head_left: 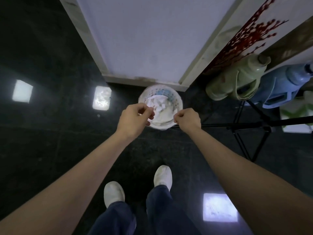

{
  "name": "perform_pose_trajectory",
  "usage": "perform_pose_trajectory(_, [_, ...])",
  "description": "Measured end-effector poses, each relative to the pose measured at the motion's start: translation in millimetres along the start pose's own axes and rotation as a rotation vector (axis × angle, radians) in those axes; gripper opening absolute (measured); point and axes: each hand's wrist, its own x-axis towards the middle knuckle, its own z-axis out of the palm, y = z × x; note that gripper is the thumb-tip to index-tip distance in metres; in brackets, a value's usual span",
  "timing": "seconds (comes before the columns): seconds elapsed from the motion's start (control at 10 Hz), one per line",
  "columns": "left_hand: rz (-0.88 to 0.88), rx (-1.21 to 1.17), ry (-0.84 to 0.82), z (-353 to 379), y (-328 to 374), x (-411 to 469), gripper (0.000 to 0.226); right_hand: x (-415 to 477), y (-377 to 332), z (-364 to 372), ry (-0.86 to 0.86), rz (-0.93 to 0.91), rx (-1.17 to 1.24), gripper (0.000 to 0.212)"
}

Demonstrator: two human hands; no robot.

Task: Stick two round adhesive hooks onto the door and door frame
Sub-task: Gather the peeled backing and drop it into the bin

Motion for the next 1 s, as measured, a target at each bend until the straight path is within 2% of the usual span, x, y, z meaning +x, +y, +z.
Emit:
perform_pose_trajectory(0.3, [0.013, 0.031, 0.016, 18.9, -50.7, 67.2, 0.026, 69.0, 8.9, 58.8, -0.031, -0.171, -0.455, 0.024])
perform_pose_trajectory(0.5, [0.032, 0.051, 0.019, 18.6, -53.0, 87.6, 0.025, 80.2, 13.0, 72.0, -0.149, -0.330, -0.783, 0.032])
perform_pose_trajectory(0.6, [0.029, 0.042, 0.015, 15.8, -53.3, 88.1, 0.025, 76.9, 17.7, 69.4, -0.168, -0.375, -0.834, 0.036])
perform_pose_trajectory(0.7, [0.027, 0.059, 0.007, 14.0, -51.1, 83.0, 0.024, 74.4, 21.7, 66.2, -0.135, -0.387, -0.777, 0.035])
perform_pose_trajectory(0.8, [0.028, 0.067, 0.003, 11.4, -48.1, 78.3, 0.024, 70.6, 21.3, 60.1, -0.037, -0.330, -0.609, 0.026])
perform_pose_trajectory(1.0, [0.014, 0.028, 0.009, 0.9, -34.4, 64.5, 0.024, 51.9, 18.2, 30.2, 0.138, -0.085, -0.190, 0.016])
